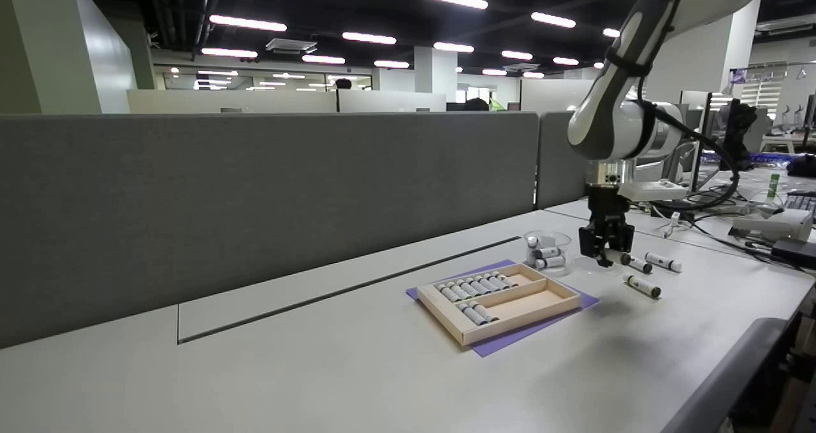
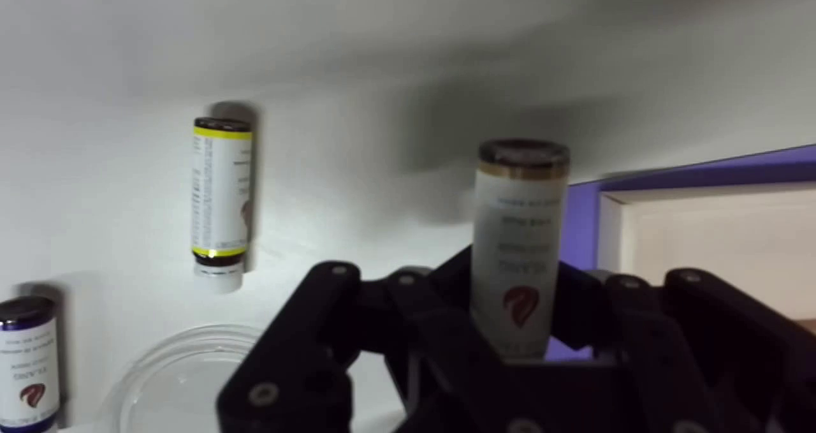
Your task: Take one bottle from the tray and place it on the counter
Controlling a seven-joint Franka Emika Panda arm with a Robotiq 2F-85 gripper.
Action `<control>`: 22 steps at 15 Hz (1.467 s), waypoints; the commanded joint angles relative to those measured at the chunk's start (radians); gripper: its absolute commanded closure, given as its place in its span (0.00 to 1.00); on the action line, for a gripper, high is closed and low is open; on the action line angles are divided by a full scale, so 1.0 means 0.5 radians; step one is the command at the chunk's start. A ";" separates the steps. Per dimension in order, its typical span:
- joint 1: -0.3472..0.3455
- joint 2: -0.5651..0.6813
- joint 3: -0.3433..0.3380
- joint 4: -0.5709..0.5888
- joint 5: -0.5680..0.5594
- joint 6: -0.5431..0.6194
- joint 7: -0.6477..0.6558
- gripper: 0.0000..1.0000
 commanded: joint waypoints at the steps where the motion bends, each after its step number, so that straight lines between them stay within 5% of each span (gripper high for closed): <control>1: -0.101 0.177 0.022 0.071 0.026 0.140 -0.004 1.00; 7: -0.223 0.382 0.047 0.170 0.001 0.218 0.020 1.00; 8: -0.236 0.389 0.052 0.179 0.002 0.214 0.025 0.93; 9: -0.234 0.383 0.043 0.187 -0.010 0.213 0.035 0.75; 18: -0.226 0.257 0.050 0.295 0.002 0.093 0.081 0.08; 20: -0.216 0.193 0.064 0.285 0.015 0.097 0.085 0.00; 21: -0.227 0.278 0.058 0.295 -0.012 0.155 0.036 0.11; 22: -0.223 0.253 0.064 0.295 -0.008 0.149 0.036 0.03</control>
